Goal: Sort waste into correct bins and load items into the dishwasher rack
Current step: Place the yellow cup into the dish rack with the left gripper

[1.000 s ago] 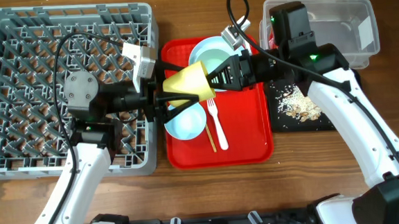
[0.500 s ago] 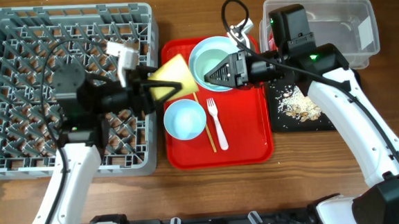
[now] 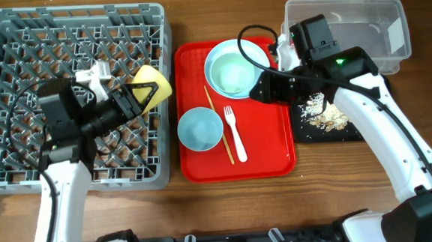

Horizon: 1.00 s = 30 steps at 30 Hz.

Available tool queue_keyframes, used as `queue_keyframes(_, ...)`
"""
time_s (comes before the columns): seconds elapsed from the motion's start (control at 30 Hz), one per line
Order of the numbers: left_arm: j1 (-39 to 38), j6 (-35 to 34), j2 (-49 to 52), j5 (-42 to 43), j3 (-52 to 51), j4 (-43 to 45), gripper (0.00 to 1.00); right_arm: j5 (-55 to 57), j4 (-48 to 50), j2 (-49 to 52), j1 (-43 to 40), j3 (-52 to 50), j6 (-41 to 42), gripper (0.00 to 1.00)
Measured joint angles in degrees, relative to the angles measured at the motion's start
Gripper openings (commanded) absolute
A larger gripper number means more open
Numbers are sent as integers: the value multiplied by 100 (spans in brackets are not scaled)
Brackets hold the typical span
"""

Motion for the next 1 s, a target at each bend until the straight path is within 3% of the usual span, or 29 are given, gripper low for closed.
queue_keyframes(0.23, 0, 431, -693, -1985, 1025, -2592, 11, 951, -455, -490, 0, 2, -151, 34)
queue_keyframes(0.37, 0, 509, -697, -3220, 1451, -3547, 9, 1366, -977, -922, -151, 24, -175, 34)
queue_keyframes(0.57, 0, 595, -151, -4693, 1534, -4039, 11, 1602, -1351, -1019, -634, 48, -177, 34)
queue_keyframes(0.77, 0, 693, 817, -5298, 1534, -4076, 12, 1626, -1346, -1019, -638, 48, -177, 34)
queue_keyframes(0.93, 4, 704, 966, -5451, 1534, -4081, 14, 1626, -1349, -1019, -638, 48, -177, 34)
queue_keyframes(1.0, 4, 704, 966, -5453, 1534, -4094, 21, 1626, -1349, -1019, -638, 48, -177, 34)
